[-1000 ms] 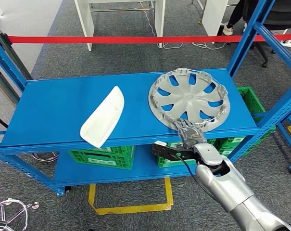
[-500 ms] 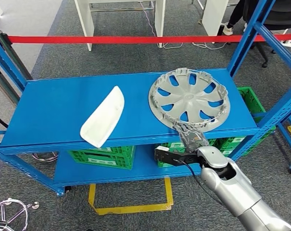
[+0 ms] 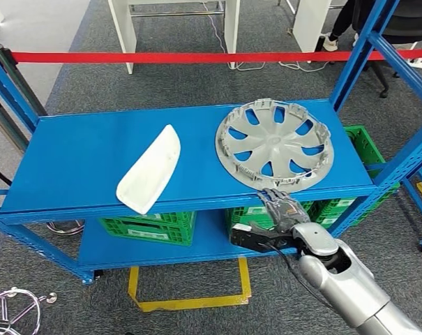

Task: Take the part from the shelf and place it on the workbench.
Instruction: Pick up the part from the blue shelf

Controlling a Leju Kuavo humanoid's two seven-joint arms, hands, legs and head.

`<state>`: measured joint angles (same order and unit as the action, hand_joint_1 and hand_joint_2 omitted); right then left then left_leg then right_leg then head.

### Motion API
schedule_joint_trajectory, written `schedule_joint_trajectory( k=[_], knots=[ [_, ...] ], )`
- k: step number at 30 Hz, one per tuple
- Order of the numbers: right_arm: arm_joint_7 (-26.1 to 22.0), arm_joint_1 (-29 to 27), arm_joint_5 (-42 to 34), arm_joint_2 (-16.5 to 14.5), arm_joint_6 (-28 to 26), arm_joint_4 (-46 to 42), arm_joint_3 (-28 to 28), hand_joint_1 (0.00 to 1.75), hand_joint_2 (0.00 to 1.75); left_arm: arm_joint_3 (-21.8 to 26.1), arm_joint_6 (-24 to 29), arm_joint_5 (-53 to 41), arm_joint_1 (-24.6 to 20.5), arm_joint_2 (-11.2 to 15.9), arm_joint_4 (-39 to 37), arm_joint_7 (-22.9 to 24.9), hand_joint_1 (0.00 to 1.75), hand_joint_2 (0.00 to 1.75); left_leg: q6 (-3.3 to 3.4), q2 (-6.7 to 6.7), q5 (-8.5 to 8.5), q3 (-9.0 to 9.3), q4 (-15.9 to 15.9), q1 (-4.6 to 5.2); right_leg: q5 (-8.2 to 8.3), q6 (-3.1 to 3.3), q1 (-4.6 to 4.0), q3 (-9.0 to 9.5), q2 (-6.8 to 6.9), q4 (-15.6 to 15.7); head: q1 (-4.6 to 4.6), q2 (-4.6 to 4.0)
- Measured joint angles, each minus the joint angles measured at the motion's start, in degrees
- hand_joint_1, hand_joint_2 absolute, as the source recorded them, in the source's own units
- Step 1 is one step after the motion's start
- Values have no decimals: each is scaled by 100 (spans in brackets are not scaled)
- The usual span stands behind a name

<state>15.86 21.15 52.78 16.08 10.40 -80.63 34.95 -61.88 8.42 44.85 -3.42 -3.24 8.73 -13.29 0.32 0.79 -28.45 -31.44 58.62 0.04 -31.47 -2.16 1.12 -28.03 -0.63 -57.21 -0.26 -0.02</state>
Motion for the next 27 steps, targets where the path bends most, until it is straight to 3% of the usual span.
schedule_joint_trajectory(
  k=[11, 15, 19, 27],
  knots=[
    [-166, -383, 468, 22, -831, -398, -212, 0, 0, 1, -9, 33, -2, -54, -67, -81, 0, 0, 0, 1, 0, -1, 0, 0, 0, 0, 0, 0, 3, 0, 2, 0],
    [-359, -580, 1066, -101, -1574, -603, -331, 0, 175, 0, 2, 30, -11, -104, -91, -95, 0, 0, 0, 1, 0, -2, 0, 0, 0, 0, 0, -1, 2, 0, 1, 0],
    [-510, -739, 1404, -250, -2019, -738, -470, 0, 175, 0, 74, 62, -35, -199, -132, -91, 0, 0, 0, 1, 0, -2, 0, 1, 0, 0, 0, -1, 2, 0, 2, 0],
    [-563, -769, 1486, -390, -2011, -762, -617, 0, 175, -1, 78, 84, -58, -243, -176, -78, 0, 0, 0, 1, 0, -3, 0, 1, 0, 0, 0, 0, 2, 0, 1, 0]
  ],
)
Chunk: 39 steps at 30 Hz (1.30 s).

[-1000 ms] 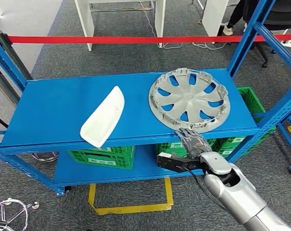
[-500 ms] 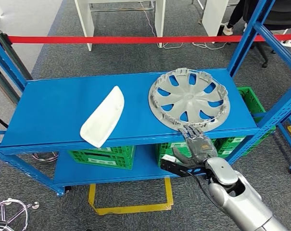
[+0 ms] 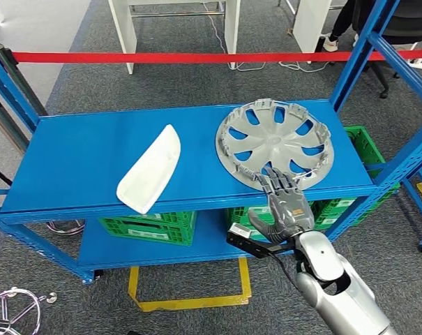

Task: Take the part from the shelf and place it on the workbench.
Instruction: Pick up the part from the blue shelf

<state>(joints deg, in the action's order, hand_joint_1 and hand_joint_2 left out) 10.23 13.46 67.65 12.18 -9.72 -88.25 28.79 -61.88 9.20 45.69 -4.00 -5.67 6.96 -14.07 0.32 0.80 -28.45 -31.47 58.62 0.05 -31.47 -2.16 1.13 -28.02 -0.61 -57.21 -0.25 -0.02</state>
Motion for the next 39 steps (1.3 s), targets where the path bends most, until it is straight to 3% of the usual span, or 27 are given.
schedule_joint_trajectory(
  k=[20, 39],
  knots=[
    [43, 288, -15, -150, 304, 467, -20, 0, 175, -27, -47, -15, -11, -3, -8, 39, 0, 0, 0, 0, 0, -2, 0, 0, 0, 0, 0, -1, 0, 0, 0, 0],
    [286, 1363, -29, -367, 686, 1526, 43, 0, 175, -170, -168, -95, 5, 126, 61, 149, 0, 0, 5, 2, 4, -4, 0, 0, 0, 0, 0, -2, 2, -2, 1, 0]
  ],
)
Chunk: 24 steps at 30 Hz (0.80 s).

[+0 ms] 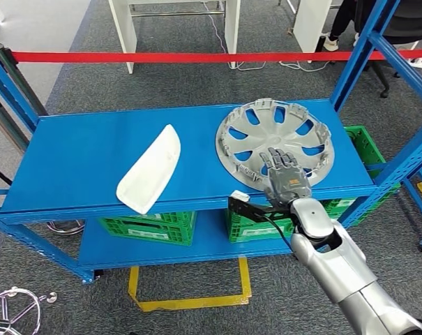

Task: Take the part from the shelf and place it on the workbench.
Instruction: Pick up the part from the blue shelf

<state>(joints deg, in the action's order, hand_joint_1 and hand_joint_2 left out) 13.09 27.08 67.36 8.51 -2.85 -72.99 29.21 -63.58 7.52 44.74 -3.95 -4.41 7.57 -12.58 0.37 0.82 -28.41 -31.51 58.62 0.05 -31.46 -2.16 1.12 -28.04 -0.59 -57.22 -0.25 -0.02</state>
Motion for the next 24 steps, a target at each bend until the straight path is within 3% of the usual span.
schedule_joint_trajectory(
  k=[7, 18, 24],
  knots=[
    [21, 174, -98, -83, 136, 306, 26, 0, 175, 0, 11, 1, 1, 11, 14, 43, 0, 0, 0, 0, 0, 0, 0, 0, 0, 0, 0, 0, 0, 0, -1, 0],
    [-16, 557, -856, -178, 1022, 845, 108, 0, 175, 2, -4, 37, 5, 50, 41, 73, 0, 0, 0, 1, 0, -1, 0, 0, 0, 0, 0, 0, 1, -1, 0, 0],
    [-22, 771, -1142, -195, 1207, 1165, 179, 0, 175, 2, -27, 70, 14, 70, 41, 73, 0, 0, 0, 1, 0, -1, 0, 0, 0, 0, 0, 0, 1, -1, -1, 0]
  ],
)
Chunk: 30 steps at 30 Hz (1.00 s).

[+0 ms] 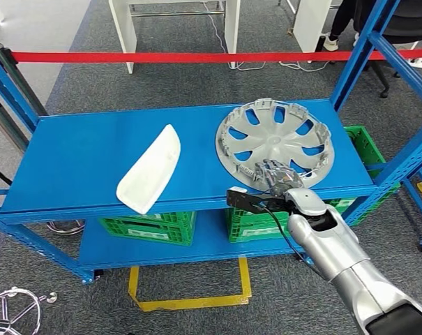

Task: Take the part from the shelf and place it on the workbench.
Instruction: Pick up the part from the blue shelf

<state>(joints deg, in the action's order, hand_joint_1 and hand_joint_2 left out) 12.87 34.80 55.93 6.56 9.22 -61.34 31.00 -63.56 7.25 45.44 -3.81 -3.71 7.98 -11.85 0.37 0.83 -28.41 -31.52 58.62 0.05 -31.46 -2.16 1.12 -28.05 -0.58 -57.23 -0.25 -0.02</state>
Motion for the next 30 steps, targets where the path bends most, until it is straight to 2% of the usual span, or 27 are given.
schedule_joint_trajectory(
  k=[12, 16, 24, 26, 27, 28, 30],
  knots=[
    [1, 291, -445, -3, 126, 399, 219, 0, 175, 2, -36, 70, 7, 16, 0, 0, 0, 0, 0, 0, 0, 0, 0, 0, 0, 0, 0, -1, 0, 0, 0, 0],
    [1, 326, -473, -3, 132, 450, 274, 0, 0, 3, -38, 71, 12, 19, 0, 0, 0, 0, 0, 0, 0, 0, 0, 0, 0, 0, 0, -1, 0, 0, 1, 0],
    [37, 367, -649, -3, 140, 552, 402, 0, 0, 4, -38, 84, 13, 23, 0, -2, 0, 0, 0, 0, 0, 0, 0, 0, 0, 0, 0, -1, 0, 0, 1, 0],
    [48, 373, -660, -3, 140, 580, 434, 1, 87, 4, -37, 85, 13, 23, 0, -2, 0, 0, 0, 0, 0, 0, 0, 0, 0, 0, 0, -1, -1, 0, 0, 0],
    [58, 379, -660, -3, 140, 593, 450, 8, 131, 4, -36, 86, 13, 24, 0, -2, 0, 0, 0, 0, 0, 0, 0, 0, 0, 0, 0, -1, -1, 0, 0, 0],
    [70, 386, -660, -3, 140, 606, 466, 23, 175, 4, -34, 86, 13, 24, 0, -2, 0, 0, 0, 0, 0, 1, 0, 0, 0, 0, 0, -1, -1, 0, -1, 0],
    [95, 397, -658, -3, 137, 629, 493, 88, 175, 4, -29, 88, 13, 24, 0, -2, 0, 0, 0, 0, 0, 1, 0, 0, 0, 0, 0, -1, -1, 0, -1, 0]
  ],
)
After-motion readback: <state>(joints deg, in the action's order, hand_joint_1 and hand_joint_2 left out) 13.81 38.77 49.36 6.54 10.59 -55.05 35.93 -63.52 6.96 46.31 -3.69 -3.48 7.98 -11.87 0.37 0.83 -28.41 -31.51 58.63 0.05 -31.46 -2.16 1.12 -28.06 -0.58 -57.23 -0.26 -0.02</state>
